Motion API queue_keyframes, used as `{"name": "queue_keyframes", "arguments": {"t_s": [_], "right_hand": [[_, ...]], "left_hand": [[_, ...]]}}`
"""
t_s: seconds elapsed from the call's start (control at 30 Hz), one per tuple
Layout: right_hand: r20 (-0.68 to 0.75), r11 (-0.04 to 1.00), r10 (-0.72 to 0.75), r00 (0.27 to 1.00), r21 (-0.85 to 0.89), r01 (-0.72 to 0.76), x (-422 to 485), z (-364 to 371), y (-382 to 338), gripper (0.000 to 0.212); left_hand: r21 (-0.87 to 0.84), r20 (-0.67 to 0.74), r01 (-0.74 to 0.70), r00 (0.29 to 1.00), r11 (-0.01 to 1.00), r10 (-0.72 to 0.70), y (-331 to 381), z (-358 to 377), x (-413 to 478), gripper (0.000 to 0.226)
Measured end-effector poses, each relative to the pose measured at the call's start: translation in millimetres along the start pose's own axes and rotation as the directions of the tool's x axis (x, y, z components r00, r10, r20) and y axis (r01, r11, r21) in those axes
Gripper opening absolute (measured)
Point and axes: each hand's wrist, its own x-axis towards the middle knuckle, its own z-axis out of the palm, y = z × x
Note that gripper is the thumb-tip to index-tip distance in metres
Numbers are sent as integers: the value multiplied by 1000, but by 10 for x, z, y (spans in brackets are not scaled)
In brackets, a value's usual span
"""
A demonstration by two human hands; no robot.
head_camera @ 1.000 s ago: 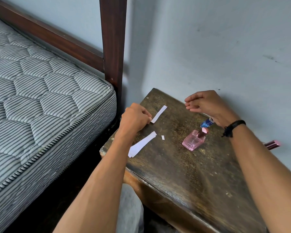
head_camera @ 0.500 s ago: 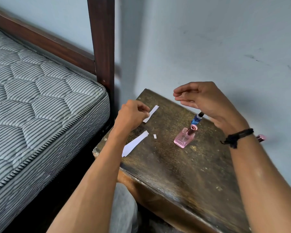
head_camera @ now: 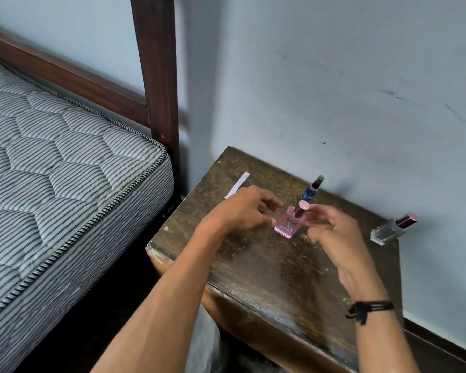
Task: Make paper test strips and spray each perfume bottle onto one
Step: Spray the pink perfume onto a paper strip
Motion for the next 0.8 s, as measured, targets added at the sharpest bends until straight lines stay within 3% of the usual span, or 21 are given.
{"name": "queue_keyframes", "arguments": {"t_s": [0.13, 0.3, 0.47, 0.63, 0.8], "right_hand": [[90, 1000, 17, 996, -18, -16, 3, 95, 94, 55], [-1, 996, -54, 999, -69, 54, 49, 195, 189, 35], [-26, 991, -114, 993, -67, 112, 113, 272, 218, 32], [-99, 981, -188, 977, 33, 192, 243, 462, 115, 31], [-158, 958, -266, 951, 63, 278, 424, 795, -91, 31]], "left_hand": [[74, -4, -12, 1000, 997, 13, -77, 61, 47, 31], [116, -13, -17, 1000, 993, 18, -82, 105, 57, 21], [123, -77, 8, 997, 992, 1, -53, 102, 40, 18], [28, -260, 43, 965, 999, -34, -18, 8, 21, 20], [-165, -502, 40, 857, 986, -118, -10, -85, -17, 22]]}}
